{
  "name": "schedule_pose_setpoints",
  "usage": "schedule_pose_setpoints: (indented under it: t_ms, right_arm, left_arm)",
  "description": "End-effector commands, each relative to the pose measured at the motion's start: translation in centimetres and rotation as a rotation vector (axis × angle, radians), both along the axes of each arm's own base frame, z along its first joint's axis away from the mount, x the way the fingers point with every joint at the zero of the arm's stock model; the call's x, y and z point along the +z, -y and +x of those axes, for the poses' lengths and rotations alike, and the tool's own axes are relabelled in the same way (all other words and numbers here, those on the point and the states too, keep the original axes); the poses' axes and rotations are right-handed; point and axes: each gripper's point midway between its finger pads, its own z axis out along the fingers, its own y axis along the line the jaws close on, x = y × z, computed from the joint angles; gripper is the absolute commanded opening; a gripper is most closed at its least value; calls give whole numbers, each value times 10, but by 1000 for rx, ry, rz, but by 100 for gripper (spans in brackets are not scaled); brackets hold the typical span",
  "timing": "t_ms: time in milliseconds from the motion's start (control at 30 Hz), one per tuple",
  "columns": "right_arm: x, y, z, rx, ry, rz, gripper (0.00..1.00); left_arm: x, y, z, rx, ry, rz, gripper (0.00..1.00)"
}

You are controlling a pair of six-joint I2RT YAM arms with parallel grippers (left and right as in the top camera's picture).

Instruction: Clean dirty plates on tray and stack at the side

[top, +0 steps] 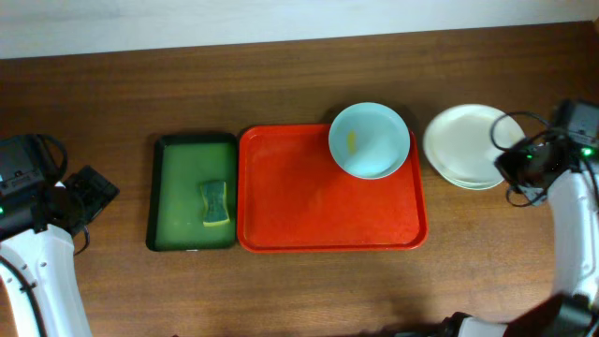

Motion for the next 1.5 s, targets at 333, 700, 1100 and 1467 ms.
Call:
schedule_pose_setpoints:
  t_ms: [333, 700, 1100, 1467]
  right_arm:
    - [-31, 8, 35, 307, -57, 55, 62]
    - [-1, -123, 33, 912, -121, 171, 98]
    - [-1, -123, 33, 913, -121, 171, 98]
    - [-1, -123, 33, 913, -121, 171, 98]
  left_arm:
    - [5, -1, -1, 16, 17, 1, 99]
    - [5, -1, -1, 16, 17, 1, 99]
    - [5, -1, -1, 16, 17, 2, 99]
    - [5, -1, -1, 15, 17, 1, 99]
